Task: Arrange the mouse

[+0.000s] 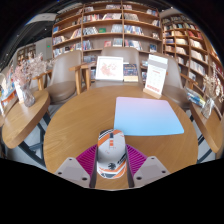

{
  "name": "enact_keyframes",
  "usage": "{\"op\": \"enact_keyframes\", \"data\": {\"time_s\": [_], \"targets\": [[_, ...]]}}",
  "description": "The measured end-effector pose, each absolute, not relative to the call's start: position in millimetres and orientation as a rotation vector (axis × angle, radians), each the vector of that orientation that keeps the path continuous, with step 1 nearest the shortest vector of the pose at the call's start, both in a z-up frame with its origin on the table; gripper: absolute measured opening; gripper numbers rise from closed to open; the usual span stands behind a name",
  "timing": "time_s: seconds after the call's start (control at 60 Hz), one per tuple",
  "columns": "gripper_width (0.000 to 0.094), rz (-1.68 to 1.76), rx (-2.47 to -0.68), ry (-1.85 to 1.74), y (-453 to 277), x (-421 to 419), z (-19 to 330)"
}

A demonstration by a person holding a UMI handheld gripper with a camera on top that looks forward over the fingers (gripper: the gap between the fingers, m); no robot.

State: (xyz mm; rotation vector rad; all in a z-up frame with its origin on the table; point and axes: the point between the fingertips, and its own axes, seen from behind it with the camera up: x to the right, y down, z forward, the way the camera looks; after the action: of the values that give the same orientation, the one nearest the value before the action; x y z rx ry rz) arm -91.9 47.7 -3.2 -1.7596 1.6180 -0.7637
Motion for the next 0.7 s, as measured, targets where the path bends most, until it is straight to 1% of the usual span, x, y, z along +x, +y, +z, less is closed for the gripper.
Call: {"op": "enact_keyframes", "data": {"time_s": [0.133, 0.25, 0.3, 0.35, 0.467, 0.567, 0.7], "targets": [[0.0426, -0.725, -1.672, 1.616, 44.0, -81.8, 37.6], [0.0429, -0.812, -1.620, 1.585, 13.2, -44.6, 82.4], [0.0429, -0.859, -1.614, 1.587, -2.3, -23.7, 93.3], [0.0428, -0.889, -1.600, 1.594, -16.8, -1.3, 96.9], [0.0426, -0.930, -1.618, 1.616, -47.8, 43.9, 81.5], [0.0425, -0.879, -1.634, 1.655, -58.9, 67.8, 46.6], [0.0426, -0.832, -1.661, 1.671, -70.1, 77.1, 12.8]]}}
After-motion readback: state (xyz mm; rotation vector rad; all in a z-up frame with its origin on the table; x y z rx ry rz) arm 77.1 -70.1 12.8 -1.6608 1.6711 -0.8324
